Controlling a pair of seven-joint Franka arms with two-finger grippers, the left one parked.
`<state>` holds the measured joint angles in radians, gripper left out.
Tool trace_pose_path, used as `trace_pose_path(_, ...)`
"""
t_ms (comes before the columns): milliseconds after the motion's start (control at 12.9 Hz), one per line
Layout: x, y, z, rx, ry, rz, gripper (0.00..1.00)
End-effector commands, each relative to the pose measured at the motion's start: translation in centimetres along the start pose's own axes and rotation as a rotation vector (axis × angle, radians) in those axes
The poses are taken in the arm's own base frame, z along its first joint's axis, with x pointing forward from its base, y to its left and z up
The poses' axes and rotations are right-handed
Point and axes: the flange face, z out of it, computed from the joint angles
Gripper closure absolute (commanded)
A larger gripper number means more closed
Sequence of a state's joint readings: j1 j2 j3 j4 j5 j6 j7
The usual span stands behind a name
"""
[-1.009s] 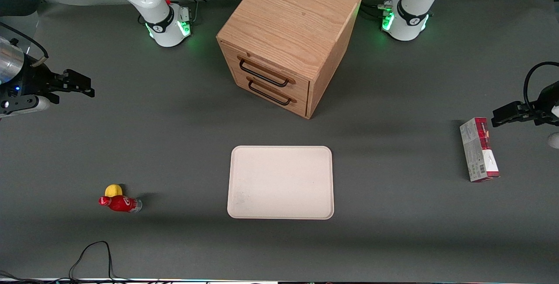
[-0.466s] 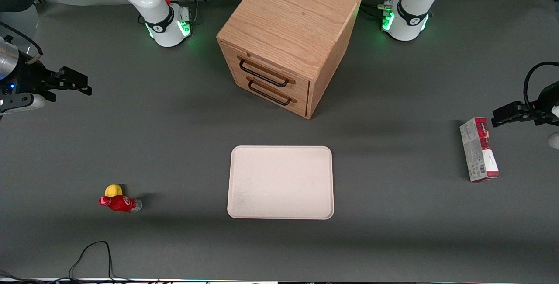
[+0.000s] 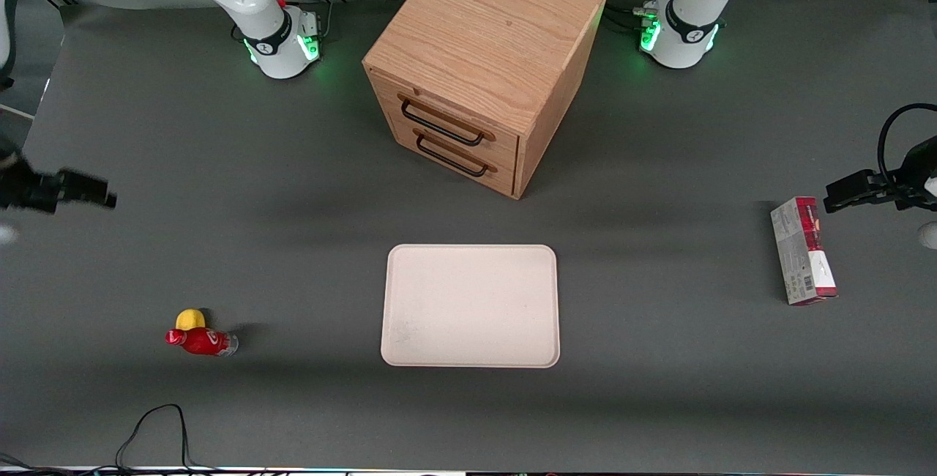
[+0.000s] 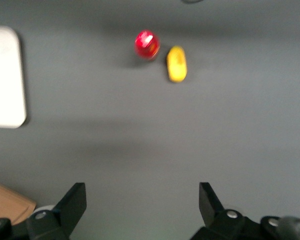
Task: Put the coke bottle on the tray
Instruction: 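Move the open right gripper down over the red Coca-Cola bottle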
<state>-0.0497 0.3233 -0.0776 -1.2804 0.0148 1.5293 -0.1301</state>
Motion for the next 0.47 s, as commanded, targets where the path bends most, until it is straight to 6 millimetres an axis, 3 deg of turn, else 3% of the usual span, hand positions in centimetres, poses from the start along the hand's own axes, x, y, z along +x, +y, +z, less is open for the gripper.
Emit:
trace_pose_path(0,6.9,2.6,2.8,-0.011,0.034,-0.016,0.00)
trace_pose_path(155,8.3,2.7,4.4,-0.018,0.057,-0.028,0.00)
trace_pose_path(388,8.7,2.5,6.7,-0.010,0.020,-0.044,0.00)
